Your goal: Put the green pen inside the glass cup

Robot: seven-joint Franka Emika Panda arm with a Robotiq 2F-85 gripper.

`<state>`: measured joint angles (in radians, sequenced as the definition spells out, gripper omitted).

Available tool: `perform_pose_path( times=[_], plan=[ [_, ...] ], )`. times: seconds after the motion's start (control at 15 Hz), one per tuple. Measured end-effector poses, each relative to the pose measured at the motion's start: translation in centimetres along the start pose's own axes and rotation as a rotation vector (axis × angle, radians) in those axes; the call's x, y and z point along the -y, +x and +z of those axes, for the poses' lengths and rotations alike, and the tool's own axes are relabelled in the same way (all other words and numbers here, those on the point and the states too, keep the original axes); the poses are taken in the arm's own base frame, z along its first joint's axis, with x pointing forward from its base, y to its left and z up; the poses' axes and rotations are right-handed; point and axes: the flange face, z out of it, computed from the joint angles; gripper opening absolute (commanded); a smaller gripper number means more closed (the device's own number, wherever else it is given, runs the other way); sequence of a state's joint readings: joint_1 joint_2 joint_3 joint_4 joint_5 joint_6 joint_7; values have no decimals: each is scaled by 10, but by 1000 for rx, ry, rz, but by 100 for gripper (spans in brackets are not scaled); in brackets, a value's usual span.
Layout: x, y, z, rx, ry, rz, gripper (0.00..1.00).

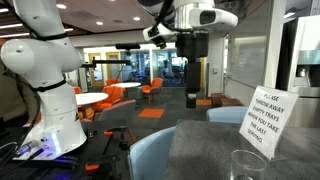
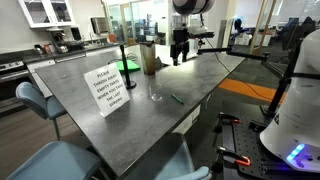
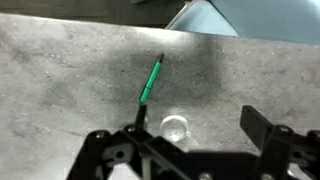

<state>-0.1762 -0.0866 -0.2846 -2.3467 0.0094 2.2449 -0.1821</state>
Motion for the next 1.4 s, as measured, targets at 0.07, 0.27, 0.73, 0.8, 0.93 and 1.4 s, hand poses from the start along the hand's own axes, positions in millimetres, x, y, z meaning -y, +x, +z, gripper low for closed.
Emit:
perform_pose_path(
  times=[0.07,0.27,0.73,0.8,0.93,1.4],
  plan=[
    [-9,3,13,-14,1,53,100],
    [-31,13,55,-76,18,204,100],
    [-44,29,154,-35,-19,334,100],
    [-45,30,166,-17,-27,339,100],
    [-49,34,185,10,-40,352,100],
    [-50,55,218,31,-59,339,100]
  ],
)
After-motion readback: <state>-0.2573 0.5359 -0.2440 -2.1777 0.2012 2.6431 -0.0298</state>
